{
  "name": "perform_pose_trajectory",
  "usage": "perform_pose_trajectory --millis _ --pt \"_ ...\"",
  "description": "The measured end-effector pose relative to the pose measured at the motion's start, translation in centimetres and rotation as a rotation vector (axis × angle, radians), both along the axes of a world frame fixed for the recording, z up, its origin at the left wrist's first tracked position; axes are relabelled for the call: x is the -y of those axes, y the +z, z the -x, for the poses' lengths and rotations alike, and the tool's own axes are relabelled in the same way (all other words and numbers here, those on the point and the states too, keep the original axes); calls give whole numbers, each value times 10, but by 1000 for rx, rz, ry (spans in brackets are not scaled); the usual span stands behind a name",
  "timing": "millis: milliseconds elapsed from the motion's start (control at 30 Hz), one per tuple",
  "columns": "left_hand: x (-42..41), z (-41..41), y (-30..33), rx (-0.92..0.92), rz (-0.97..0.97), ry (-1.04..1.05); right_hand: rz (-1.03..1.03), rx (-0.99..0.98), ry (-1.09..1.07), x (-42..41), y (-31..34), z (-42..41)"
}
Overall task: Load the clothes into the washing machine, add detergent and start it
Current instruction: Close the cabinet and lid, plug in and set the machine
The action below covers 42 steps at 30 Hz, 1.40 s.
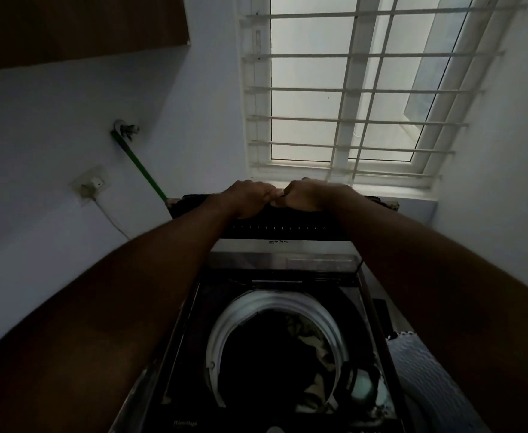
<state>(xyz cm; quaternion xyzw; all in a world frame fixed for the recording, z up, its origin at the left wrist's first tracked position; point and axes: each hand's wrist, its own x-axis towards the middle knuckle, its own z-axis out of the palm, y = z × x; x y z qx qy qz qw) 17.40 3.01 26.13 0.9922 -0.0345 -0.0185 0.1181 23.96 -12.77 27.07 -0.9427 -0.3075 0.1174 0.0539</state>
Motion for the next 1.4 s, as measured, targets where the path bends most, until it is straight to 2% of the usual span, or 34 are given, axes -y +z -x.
perform_pose_trajectory --millis 133,567,733,933,1167,1400 --pt "3 17 -7 -31 -41 -15 -53 75 7 17 -11 27" --pt "11 87 -40 -130 -105 -157 3 15 17 43 -43 102" --pt "20 124 -73 -142 -92 -208 -19 6 65 56 -78 130" --pt "29 161 -120 -94 -22 -159 -20 -10 120 68 -115 169" --pt "43 201 -179 -272 1 -136 112 -6 95 80 -188 218" --pt "50 213 -210 -251 -5 -45 144 -11 81 78 -218 228"
